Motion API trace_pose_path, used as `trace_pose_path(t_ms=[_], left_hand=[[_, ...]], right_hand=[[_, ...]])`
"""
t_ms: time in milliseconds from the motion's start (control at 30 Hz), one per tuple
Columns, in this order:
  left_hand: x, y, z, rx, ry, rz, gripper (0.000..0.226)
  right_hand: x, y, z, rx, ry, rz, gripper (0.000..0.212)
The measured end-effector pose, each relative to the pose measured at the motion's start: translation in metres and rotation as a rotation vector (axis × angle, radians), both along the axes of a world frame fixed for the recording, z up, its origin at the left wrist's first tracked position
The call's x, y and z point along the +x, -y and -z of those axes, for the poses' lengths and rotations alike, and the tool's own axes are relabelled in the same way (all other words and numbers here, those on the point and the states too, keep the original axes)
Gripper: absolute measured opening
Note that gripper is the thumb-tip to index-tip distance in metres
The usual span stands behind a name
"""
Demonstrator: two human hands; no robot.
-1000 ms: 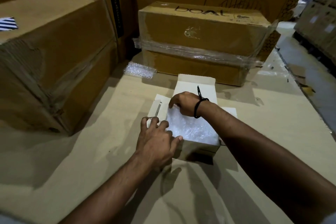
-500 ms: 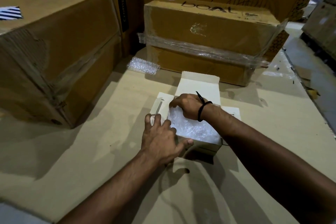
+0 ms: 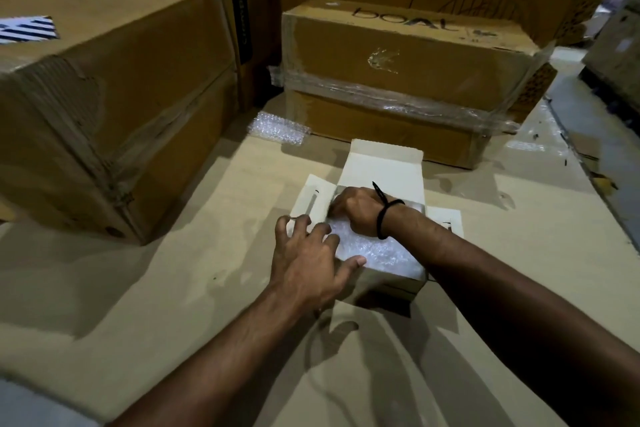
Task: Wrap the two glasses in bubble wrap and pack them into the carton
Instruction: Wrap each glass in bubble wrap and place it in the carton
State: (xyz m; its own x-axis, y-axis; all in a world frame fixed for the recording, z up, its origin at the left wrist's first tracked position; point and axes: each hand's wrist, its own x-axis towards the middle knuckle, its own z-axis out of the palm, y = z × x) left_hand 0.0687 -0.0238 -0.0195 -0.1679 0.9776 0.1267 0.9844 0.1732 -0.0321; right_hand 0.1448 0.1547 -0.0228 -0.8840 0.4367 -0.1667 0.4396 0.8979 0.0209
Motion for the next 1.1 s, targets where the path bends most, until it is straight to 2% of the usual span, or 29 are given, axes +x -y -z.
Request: trace_pose_path(t_ms=[133, 200, 267, 367, 500, 600, 667, 733, 800, 867, 933, 1000, 1100], left_hand=[[-0.001, -0.005, -0.002, -0.071, -0.015, 0.005, 0.081], [0.0, -0.008, -0.002, -0.13, 0.001, 0.028, 0.082], [-0.001, -0.009, 0.0, -0.166, 0.031, 0.029, 0.082], [-0.004, -0.013, 0.002, -0.195, 0.087, 0.021, 0.081], [-0.008, -0.018, 0.0, -0.119, 0.084, 0.029, 0.073], [-0.012, -0.017, 0.003, -0.066, 0.04, 0.068, 0.065], [-0.013, -0.018, 0.004, -0.124, 0.058, 0.086, 0.063], [-0.014, -0.022, 0.004, -0.163, 0.092, 0.076, 0.063], [-0.015, -0.027, 0.003, -0.203, 0.096, 0.067, 0.067], [-0.015, -0.03, 0.0, -0.226, 0.094, 0.063, 0.067], [-0.016, -0.032, -0.004, -0.184, 0.062, 0.066, 0.057], [-0.017, -0.033, -0.006, -0.107, -0.009, 0.077, 0.041], [-0.018, -0.036, -0.01, -0.215, -0.063, 0.105, 0.033]], right_hand=[[-0.01, 0.002, -0.012, -0.036, 0.155, 0.017, 0.052], [-0.009, -0.003, -0.027, -0.126, 0.115, 0.089, 0.049], [-0.006, -0.013, -0.039, -0.189, -0.012, 0.151, 0.045], [-0.008, -0.017, -0.04, -0.202, 0.053, 0.182, 0.04], [-0.014, -0.012, -0.04, -0.234, 0.205, 0.194, 0.04], [-0.017, -0.019, -0.039, -0.323, 0.249, 0.249, 0.037], [-0.014, -0.027, -0.041, -0.427, 0.152, 0.35, 0.037], [-0.01, -0.037, -0.043, -0.614, 0.014, 0.496, 0.033], [-0.009, -0.042, -0.04, -0.748, -0.011, 0.587, 0.029], [-0.007, -0.039, -0.033, -0.756, 0.022, 0.605, 0.021], [-0.008, -0.035, -0.028, -0.776, 0.008, 0.624, 0.033], [-0.008, -0.03, -0.027, -0.771, -0.011, 0.632, 0.037], [-0.004, -0.033, -0.03, -0.869, -0.046, 0.698, 0.033]])
